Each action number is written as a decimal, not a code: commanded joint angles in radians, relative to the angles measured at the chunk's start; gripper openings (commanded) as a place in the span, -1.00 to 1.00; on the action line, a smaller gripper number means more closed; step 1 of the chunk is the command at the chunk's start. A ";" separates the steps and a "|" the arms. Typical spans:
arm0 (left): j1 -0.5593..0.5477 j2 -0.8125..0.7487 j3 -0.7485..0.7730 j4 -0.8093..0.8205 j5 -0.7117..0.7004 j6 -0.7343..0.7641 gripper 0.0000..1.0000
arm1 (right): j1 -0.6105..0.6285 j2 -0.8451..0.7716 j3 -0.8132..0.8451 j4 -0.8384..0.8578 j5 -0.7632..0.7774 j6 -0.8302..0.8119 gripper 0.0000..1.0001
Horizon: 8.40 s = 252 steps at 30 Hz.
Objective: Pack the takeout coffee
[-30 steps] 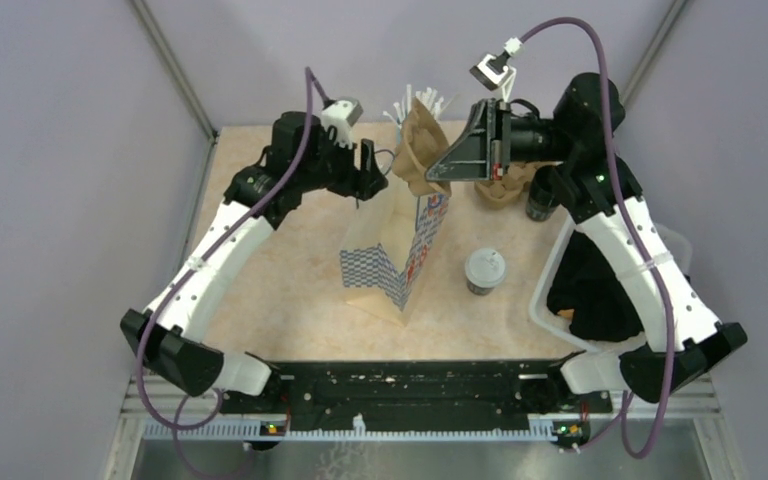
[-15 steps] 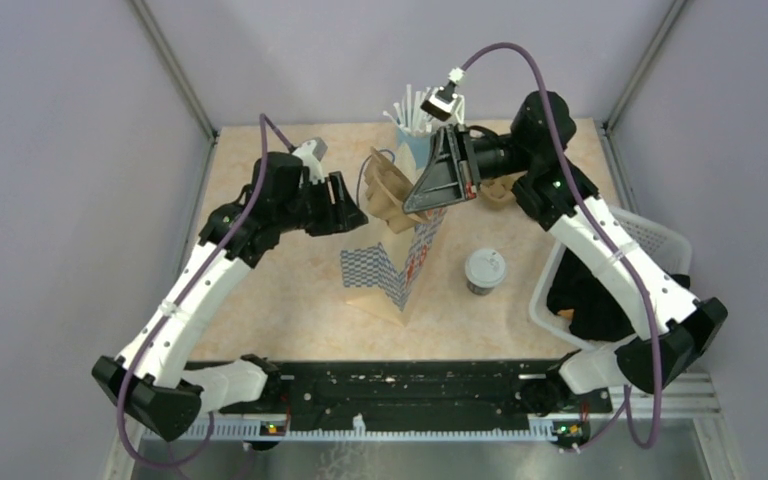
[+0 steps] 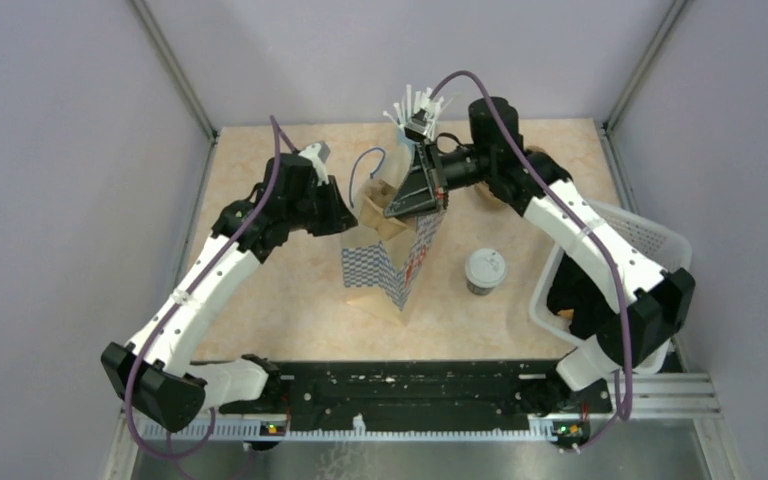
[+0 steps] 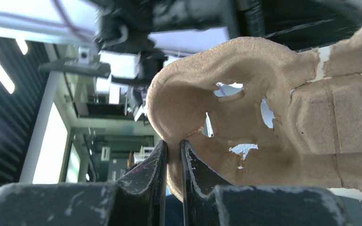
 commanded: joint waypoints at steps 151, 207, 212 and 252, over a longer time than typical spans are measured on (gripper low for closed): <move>0.002 0.024 0.049 -0.079 0.052 0.263 -0.62 | -0.077 -0.084 -0.412 -0.548 1.258 -0.781 0.71; 0.000 0.046 0.064 -0.025 0.035 0.229 0.01 | -0.046 -0.221 -0.293 -0.607 1.388 -0.765 0.46; 0.000 0.063 0.083 -0.004 0.025 0.257 0.01 | -0.046 -0.259 -0.238 -0.638 1.385 -0.775 0.46; -0.040 -0.269 -0.216 0.190 -0.030 -0.466 -0.05 | -0.046 -0.277 0.201 -0.778 1.182 -0.780 0.44</move>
